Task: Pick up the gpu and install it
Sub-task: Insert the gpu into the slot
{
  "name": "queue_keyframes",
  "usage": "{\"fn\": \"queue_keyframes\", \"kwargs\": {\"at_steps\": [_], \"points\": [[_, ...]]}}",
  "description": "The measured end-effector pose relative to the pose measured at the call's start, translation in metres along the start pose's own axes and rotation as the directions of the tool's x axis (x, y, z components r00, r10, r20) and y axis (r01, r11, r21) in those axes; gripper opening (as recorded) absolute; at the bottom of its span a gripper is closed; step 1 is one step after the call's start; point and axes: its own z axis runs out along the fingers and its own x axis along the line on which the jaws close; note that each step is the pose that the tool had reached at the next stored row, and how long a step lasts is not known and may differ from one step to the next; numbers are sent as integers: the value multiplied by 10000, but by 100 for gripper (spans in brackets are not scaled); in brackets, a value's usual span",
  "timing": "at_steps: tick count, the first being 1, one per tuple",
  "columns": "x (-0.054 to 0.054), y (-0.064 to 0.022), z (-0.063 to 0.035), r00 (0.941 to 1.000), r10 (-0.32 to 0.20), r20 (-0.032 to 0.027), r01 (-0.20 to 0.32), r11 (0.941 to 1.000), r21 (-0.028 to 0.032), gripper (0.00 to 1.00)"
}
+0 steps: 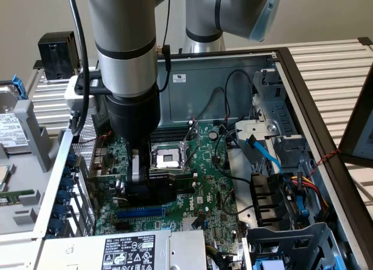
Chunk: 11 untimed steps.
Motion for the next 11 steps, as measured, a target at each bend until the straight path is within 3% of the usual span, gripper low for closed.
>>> {"fn": "queue_keyframes", "kwargs": {"at_steps": [11], "points": [[1,36,47,10000,0,28,0,10000,-1,27]]}}
